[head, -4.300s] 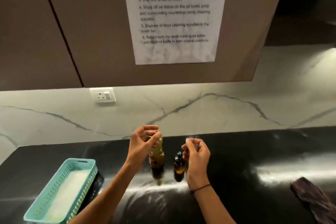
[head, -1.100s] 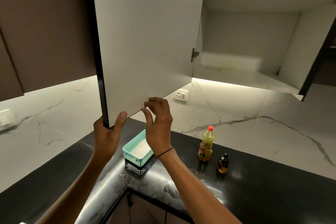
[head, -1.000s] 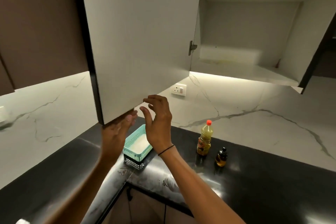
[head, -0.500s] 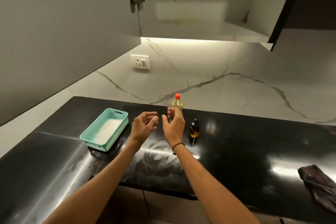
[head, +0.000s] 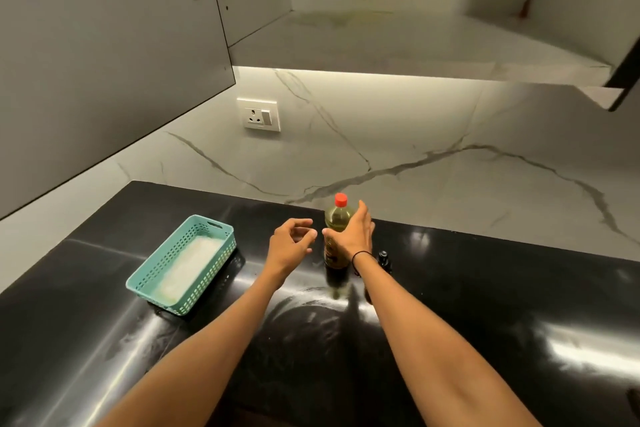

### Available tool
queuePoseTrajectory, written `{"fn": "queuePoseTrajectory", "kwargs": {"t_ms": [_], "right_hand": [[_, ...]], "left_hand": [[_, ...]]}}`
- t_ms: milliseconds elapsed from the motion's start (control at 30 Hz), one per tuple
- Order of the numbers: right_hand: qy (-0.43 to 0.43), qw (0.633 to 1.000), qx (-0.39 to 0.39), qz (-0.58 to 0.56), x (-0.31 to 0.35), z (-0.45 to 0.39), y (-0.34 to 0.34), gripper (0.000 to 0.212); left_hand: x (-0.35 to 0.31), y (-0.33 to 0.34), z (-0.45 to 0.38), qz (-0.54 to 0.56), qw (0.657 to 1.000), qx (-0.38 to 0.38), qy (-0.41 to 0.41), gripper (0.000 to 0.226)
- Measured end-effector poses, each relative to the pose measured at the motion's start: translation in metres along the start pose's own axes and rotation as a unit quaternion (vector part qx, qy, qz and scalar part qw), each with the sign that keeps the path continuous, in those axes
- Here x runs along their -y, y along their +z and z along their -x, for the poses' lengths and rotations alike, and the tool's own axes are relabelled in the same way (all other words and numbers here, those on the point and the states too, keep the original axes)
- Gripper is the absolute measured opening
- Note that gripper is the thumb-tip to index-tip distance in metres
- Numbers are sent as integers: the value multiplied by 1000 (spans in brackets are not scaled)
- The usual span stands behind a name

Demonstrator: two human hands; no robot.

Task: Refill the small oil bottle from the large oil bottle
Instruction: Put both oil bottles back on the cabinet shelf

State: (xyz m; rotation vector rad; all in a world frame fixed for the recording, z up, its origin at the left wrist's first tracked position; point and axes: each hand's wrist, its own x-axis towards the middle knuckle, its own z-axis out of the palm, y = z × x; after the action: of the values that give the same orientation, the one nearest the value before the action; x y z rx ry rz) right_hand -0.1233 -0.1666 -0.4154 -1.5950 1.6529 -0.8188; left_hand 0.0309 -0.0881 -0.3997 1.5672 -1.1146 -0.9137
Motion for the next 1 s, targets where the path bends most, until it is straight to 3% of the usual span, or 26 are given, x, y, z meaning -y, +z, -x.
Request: {"fn": "queuePoseTrajectory", "kwargs": {"t_ms": [100,267,367,667,900,1000], "right_hand": [[2,999,31,9,1,-22,6,120],[-16,999,26,13,-4,-33,20,84],[-35,998,12,44,-6,-30,20,74],[-92,992,-21,85,-1,16,7,72],[-194,975,-65,84,54,92,-35,71],[-233,964,-85,93,97,126,-67,82]], "left_hand": [[4,-1,-13,-2,1000,-8,-8,26],[16,-3,-21,3,999,-22,-31,27],[22,-2,-20,4,999,-18,-44,31],[34,2,12,5,997,33,-64,53],[29,-11,71,-28,988,116,-97,104],[11,-19,110,7,988,123,-88,97]]}}
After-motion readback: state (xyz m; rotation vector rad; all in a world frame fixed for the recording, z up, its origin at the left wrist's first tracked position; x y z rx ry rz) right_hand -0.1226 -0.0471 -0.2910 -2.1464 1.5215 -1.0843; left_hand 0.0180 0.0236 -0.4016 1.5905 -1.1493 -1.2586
